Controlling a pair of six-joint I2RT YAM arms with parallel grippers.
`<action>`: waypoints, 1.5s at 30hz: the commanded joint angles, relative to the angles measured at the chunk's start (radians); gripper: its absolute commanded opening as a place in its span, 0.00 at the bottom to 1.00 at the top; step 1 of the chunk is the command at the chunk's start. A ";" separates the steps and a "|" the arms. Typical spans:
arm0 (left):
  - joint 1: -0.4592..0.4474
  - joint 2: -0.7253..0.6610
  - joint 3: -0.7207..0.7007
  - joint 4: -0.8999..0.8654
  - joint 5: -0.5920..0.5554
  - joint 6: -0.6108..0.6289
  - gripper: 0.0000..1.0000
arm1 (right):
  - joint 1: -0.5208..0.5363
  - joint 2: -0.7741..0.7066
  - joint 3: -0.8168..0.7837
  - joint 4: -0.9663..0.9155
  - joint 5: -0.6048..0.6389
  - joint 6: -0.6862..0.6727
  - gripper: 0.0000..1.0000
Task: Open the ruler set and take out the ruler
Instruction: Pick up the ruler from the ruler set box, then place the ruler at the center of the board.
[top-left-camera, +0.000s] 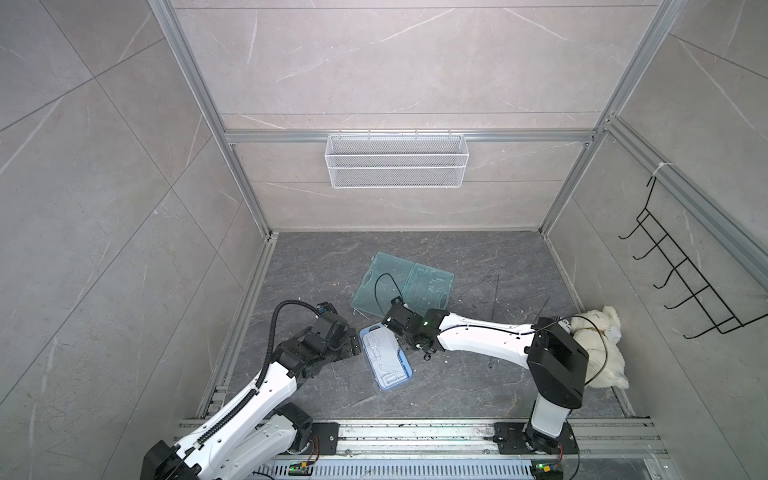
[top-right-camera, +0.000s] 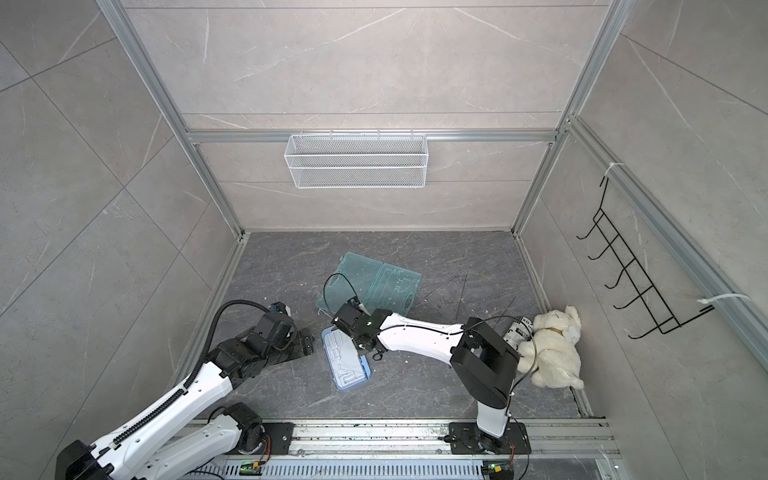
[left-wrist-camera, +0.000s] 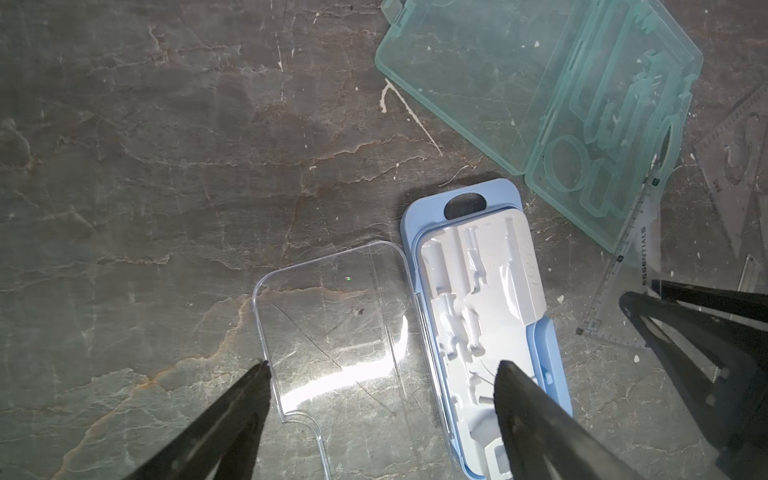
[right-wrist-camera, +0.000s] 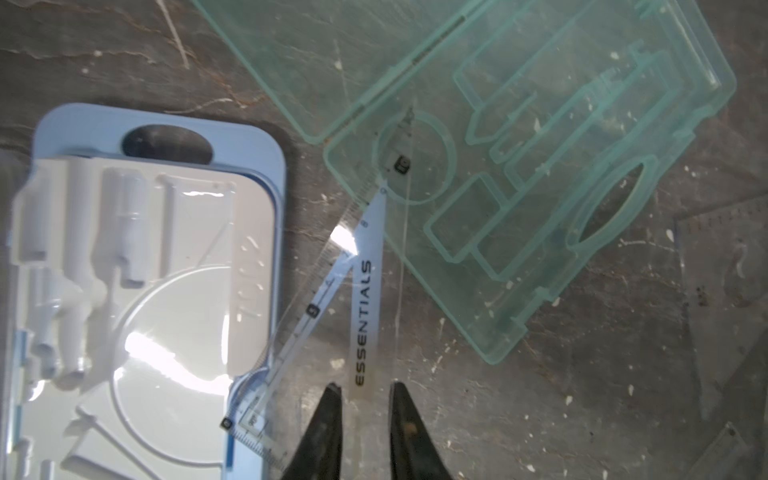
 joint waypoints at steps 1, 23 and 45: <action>-0.059 0.047 0.049 0.032 -0.007 0.079 0.86 | -0.044 -0.081 -0.065 0.003 0.004 0.058 0.21; -0.532 0.622 0.400 0.286 -0.044 0.228 0.85 | -0.343 -0.383 -0.450 -0.033 -0.063 0.241 0.21; -0.541 0.594 0.386 0.249 -0.089 0.213 0.85 | -0.486 -0.330 -0.531 0.063 -0.127 0.232 0.25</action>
